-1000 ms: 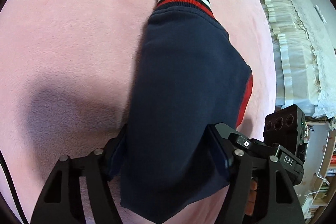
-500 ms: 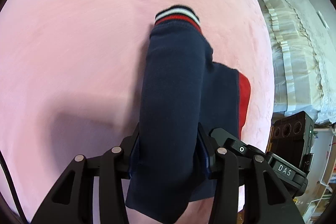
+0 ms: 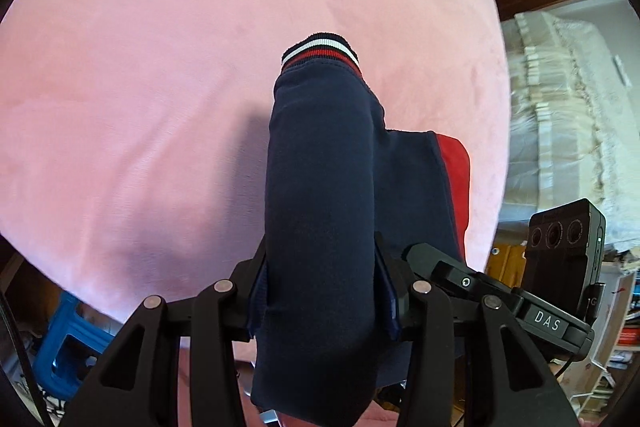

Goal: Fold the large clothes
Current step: 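Lift the jacket bundle with both grippers and carry it onto the folded denim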

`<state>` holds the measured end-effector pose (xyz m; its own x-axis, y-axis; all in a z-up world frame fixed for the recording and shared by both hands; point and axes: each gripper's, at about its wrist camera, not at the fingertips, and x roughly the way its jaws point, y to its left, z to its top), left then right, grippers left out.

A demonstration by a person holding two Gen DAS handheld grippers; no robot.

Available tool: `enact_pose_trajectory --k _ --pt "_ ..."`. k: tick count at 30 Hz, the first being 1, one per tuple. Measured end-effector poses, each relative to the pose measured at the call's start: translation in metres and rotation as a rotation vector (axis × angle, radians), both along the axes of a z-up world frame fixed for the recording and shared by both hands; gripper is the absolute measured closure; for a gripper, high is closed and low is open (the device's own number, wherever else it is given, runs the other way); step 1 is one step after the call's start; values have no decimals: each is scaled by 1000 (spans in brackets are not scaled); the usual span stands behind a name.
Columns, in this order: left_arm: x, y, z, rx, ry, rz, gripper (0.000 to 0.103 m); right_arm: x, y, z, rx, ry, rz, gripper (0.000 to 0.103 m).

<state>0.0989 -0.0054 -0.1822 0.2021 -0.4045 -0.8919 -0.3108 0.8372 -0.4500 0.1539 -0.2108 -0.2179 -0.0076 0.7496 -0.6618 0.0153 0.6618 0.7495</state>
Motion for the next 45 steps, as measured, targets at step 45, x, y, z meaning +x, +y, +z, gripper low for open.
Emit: enact_pose_trajectory --k 45 --pt "396 527 -1 282 -444 -21 57 406 518 -35 116 -445 -56 79"
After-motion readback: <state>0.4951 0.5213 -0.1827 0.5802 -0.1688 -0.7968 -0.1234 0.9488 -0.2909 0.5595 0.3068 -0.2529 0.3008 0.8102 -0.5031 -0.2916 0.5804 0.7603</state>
